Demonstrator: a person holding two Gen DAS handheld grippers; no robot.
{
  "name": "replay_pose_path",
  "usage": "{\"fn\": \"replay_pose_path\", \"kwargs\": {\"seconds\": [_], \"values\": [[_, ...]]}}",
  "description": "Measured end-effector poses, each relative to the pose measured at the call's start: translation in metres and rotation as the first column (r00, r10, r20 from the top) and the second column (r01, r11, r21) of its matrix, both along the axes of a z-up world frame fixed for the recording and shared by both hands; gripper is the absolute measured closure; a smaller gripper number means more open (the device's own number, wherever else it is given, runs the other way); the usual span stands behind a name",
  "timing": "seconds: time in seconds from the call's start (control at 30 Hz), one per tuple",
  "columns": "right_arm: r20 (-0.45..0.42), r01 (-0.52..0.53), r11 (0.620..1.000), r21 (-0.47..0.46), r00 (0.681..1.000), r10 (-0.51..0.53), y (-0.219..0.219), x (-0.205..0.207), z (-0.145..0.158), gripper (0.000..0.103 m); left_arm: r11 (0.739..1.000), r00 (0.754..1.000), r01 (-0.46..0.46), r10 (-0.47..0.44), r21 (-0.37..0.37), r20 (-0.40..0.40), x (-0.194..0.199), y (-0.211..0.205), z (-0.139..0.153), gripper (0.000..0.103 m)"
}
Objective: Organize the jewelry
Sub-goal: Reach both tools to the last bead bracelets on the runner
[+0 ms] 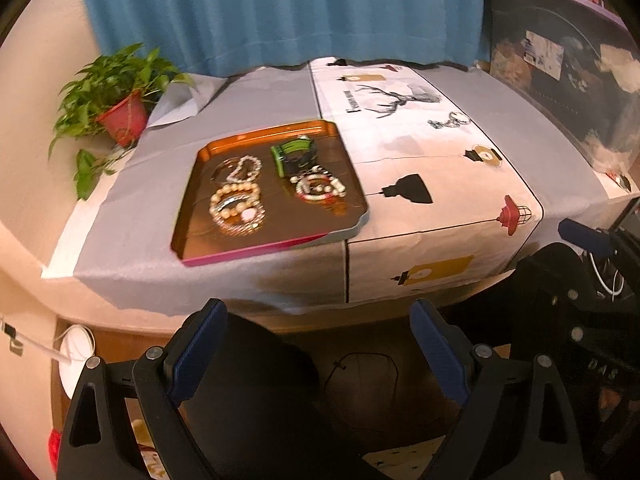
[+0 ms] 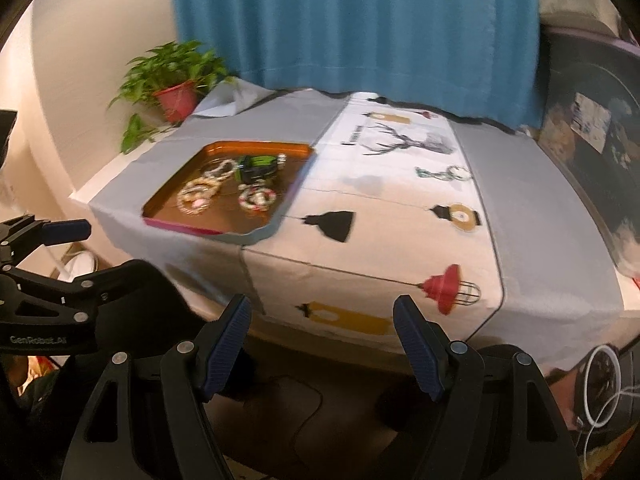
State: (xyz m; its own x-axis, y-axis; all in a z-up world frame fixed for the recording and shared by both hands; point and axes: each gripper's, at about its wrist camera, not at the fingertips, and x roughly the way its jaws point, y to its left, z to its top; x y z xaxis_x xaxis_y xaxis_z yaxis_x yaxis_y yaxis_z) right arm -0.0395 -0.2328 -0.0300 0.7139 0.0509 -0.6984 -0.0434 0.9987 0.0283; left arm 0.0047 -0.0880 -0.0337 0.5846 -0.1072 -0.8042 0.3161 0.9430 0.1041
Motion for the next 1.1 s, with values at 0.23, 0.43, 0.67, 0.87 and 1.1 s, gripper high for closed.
{"fn": "replay_pose_path", "kwargs": {"seconds": [0.23,0.43,0.67,0.87,1.1], "values": [[-0.019,0.110,0.994,0.006,0.994,-0.110,-0.057,0.018,-0.007,0.029,0.999,0.999,0.033,-0.033,0.004,-0.034,0.033,-0.030,-0.001,0.012],[-0.024,0.197,0.980,-0.004,0.980,-0.197,-0.122,0.043,-0.010,0.029,0.995,0.995,0.103,-0.103,0.014,-0.011,0.077,-0.076,0.003,0.012],[-0.007,0.287,0.957,0.033,0.958,-0.287,-0.216,0.104,-0.013,0.029,0.968,0.967,0.249,-0.249,-0.005,-0.044,0.156,-0.156,-0.009,0.012],[-0.045,0.271,0.962,0.023,0.962,-0.269,-0.267,0.183,-0.034,0.029,0.946,0.943,0.323,-0.322,-0.001,-0.084,0.232,-0.220,-0.041,0.012],[-0.072,0.175,0.985,0.002,0.982,-0.175,-0.280,0.285,-0.056,0.029,0.923,0.910,0.385,-0.382,-0.012,-0.163,0.285,-0.269,-0.082,0.012]]}}
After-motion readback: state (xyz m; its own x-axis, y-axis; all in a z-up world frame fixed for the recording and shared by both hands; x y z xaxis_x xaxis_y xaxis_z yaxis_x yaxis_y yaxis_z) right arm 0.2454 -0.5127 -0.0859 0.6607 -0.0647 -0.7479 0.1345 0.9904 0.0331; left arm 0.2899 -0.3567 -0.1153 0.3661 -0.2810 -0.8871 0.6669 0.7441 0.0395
